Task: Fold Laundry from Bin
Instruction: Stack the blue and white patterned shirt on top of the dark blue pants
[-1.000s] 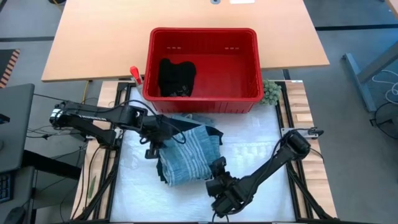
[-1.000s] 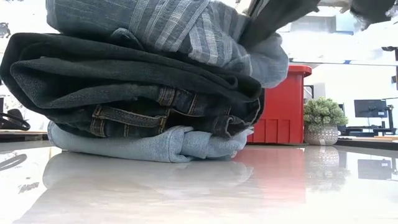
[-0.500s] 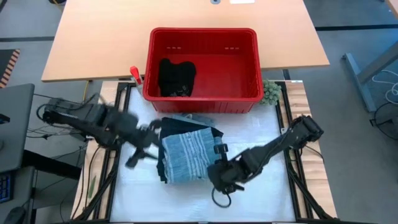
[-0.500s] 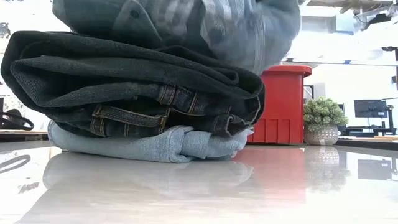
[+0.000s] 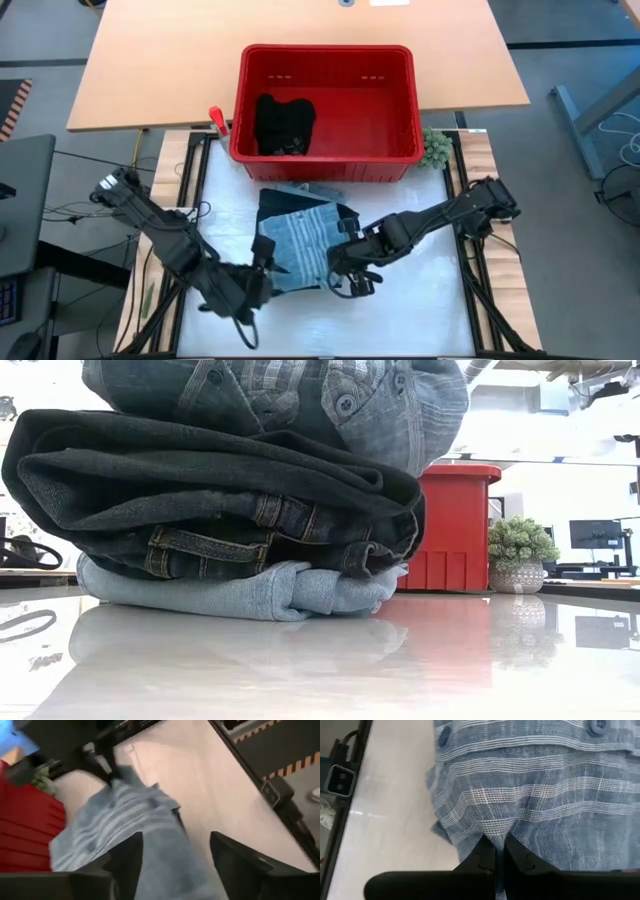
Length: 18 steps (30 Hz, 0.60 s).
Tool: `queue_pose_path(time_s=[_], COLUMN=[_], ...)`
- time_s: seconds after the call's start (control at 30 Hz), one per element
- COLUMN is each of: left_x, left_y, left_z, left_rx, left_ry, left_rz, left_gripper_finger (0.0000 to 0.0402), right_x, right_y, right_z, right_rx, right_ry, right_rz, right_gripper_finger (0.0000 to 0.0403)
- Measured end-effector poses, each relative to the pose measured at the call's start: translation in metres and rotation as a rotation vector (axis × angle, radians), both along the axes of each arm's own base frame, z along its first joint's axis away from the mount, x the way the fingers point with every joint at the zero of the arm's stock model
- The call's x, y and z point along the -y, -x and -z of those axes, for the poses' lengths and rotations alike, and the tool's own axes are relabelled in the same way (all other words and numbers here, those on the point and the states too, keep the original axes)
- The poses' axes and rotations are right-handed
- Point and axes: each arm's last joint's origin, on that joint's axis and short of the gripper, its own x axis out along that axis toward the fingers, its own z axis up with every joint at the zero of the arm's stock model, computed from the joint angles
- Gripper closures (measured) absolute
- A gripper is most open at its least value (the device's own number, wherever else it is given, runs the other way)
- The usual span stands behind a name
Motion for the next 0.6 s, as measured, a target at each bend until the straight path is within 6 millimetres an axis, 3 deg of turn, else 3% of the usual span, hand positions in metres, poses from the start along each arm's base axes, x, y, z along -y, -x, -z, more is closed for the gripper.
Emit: queue_pose_path(time_s=[0.13,0.3,0.6], left_x=[0.013,0.015,0.012], left_y=[-0.015,-0.028,-0.046], left_z=[0.000,0.002,0.043], left_rx=[-0.090,-0.138,-0.300], left_ry=[-0.023,-0.054,-0.182], left_rz=[-0.007,-0.068,-0.184], left_gripper_finger=[0.0142,0.0109,0.0103], right_x=[0.005,0.008,0.010], right_y=[-0.002,-0.005,-0.006], right_z=[0.000,-0.001,-0.006], right_rx=[0.001,0.020,0.040], right_ry=[-0.005,-0.003,0.008], right_rz=[-0.016,-0.053,-0.097], right_gripper_finger=[0.0371,0.0371,0.0371])
